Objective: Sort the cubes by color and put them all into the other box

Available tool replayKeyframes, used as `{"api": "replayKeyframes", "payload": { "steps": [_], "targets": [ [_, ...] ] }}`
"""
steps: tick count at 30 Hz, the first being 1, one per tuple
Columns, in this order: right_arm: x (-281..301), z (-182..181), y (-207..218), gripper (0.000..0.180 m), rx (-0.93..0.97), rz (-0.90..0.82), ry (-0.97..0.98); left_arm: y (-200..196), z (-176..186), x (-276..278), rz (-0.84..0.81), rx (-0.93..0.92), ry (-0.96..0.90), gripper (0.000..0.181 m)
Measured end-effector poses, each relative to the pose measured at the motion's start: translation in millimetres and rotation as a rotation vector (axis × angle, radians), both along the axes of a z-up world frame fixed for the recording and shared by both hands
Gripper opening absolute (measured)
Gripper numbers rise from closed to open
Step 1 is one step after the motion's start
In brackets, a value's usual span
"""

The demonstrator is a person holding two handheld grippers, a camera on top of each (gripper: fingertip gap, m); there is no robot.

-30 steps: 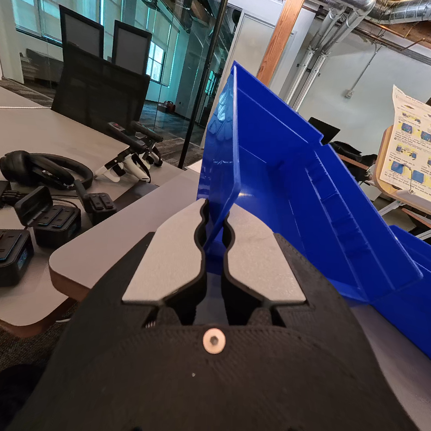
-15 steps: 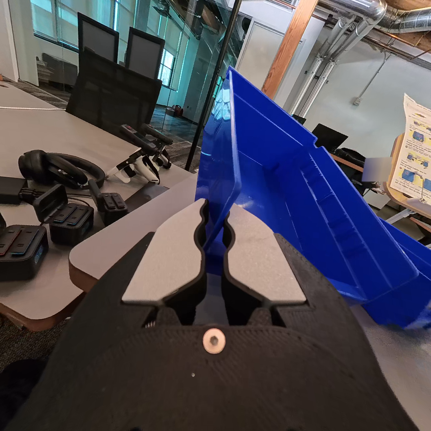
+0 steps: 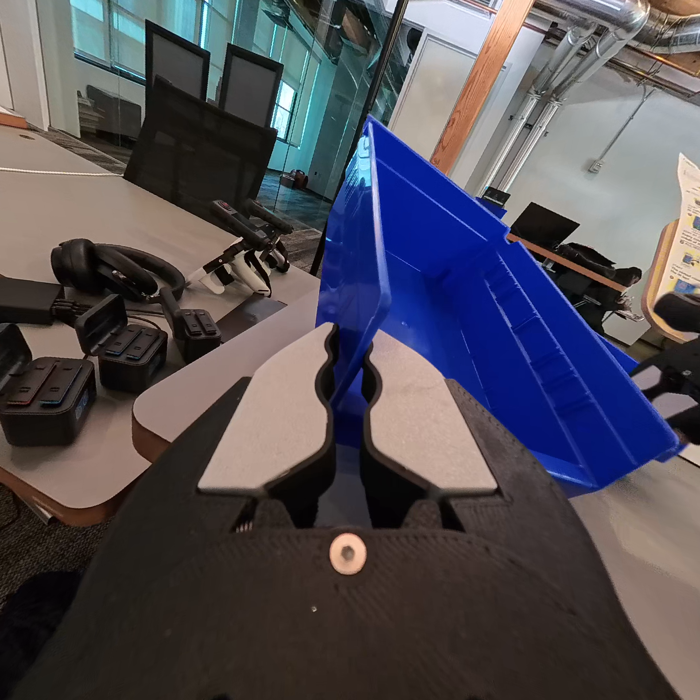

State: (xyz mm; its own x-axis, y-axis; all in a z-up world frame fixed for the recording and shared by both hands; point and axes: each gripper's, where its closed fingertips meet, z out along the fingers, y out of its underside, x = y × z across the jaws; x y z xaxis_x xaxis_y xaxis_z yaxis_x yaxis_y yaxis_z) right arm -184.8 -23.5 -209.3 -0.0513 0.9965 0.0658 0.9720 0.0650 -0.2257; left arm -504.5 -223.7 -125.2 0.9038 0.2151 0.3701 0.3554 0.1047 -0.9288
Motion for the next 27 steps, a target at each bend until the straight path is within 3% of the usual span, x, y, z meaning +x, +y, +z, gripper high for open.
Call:
{"api": "replayKeyframes", "payload": {
  "steps": [1,12,27],
  "targets": [
    [-4.3,-0.1,5.0,0.019,-0.002,-0.014,-0.001,-0.4,-0.1,-0.5,0.002,-0.001,0.000,0.009],
    [-48.2,-0.7,56.0,0.019,0.010,-0.156,-0.001,-1.8,-1.1,-3.3,0.007,-0.002,-0.003,0.009],
    [-71.8,-1.2,94.7,0.019,0.010,-0.200,0.000,-2.2,3.1,-0.5,-0.005,0.016,-0.009,0.012]
  ]
}}
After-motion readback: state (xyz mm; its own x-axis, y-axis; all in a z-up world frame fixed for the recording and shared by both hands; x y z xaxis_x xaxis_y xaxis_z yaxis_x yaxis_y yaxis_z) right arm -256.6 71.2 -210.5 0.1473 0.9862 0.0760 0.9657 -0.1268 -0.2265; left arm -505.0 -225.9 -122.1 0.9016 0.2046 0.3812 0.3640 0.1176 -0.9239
